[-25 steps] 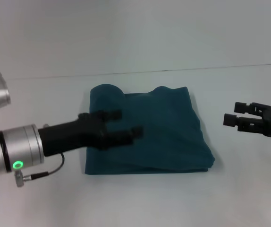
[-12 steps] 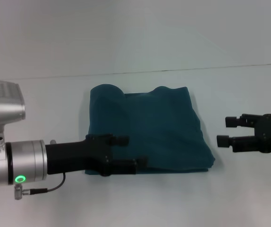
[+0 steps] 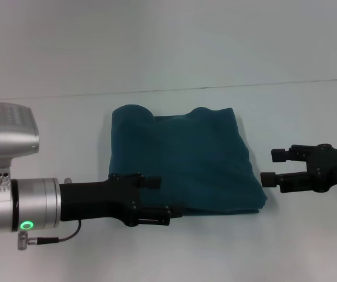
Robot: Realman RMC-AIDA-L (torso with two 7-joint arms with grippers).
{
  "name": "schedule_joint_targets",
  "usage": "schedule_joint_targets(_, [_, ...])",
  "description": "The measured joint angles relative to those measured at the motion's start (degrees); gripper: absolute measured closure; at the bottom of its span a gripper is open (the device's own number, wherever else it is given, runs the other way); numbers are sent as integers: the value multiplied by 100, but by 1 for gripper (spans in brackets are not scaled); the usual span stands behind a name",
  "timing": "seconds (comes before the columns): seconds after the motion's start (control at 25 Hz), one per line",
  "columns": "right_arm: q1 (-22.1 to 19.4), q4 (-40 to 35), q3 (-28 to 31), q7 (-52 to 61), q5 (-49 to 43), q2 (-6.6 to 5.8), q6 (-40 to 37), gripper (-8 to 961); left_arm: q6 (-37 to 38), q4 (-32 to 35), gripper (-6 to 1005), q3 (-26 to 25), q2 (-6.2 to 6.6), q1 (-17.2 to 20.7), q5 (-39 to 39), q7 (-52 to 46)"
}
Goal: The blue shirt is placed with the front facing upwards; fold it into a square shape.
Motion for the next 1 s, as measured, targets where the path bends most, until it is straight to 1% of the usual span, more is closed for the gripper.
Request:
schedule_joint_targets(0.28, [2,-1,-13,-47,-7,28,5,13,-37,-12,65,-4,2,4,0,0])
schedule_joint_targets(1.0, [2,26,-30,-45,-8,41,6,13,-11,-12,65,-4,2,-4,0,0])
